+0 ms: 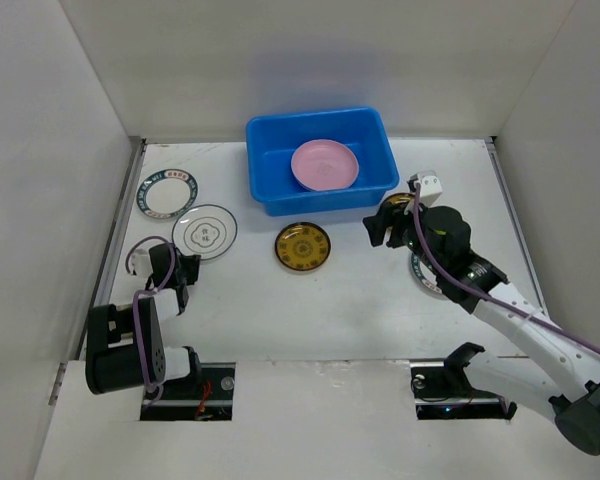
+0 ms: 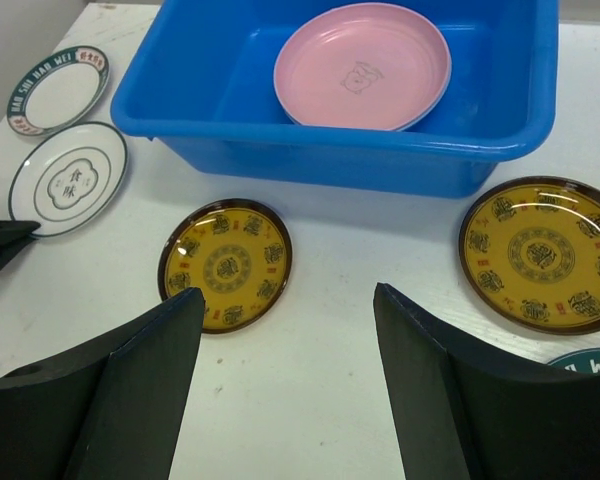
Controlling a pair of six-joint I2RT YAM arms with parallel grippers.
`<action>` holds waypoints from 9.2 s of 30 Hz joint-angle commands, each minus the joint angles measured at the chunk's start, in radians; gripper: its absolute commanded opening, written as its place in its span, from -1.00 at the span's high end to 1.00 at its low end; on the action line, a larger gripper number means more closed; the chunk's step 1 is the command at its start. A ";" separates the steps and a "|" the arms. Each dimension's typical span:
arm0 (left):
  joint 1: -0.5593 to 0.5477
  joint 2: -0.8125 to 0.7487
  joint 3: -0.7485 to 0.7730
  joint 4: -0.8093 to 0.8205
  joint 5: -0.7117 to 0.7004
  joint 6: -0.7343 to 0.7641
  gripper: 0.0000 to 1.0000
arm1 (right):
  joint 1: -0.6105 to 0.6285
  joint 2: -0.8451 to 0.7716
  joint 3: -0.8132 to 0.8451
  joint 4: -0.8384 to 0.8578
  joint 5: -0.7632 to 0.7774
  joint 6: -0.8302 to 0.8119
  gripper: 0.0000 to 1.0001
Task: Place the plates into the plastic bin on the countertop
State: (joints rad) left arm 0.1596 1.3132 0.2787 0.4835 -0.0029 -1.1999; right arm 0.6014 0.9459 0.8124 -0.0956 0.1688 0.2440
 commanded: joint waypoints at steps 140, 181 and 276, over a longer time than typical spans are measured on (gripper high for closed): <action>-0.383 -0.209 0.657 -0.594 0.090 0.471 -1.00 | -0.838 -0.287 -0.402 -0.464 -0.092 1.345 1.00; 0.007 -0.603 0.471 -0.959 0.038 0.517 -1.00 | -0.277 1.335 1.238 -0.292 -0.295 0.687 0.88; -0.300 0.621 1.470 -0.491 0.592 0.325 0.96 | -0.427 -0.088 -0.010 -0.162 -0.446 0.523 -0.37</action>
State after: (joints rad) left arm -0.0982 1.8950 1.6997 0.0975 0.5114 -0.9791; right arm 0.1829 0.8890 0.8127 -0.2592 -0.2813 0.7635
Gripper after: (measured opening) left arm 0.033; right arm 0.684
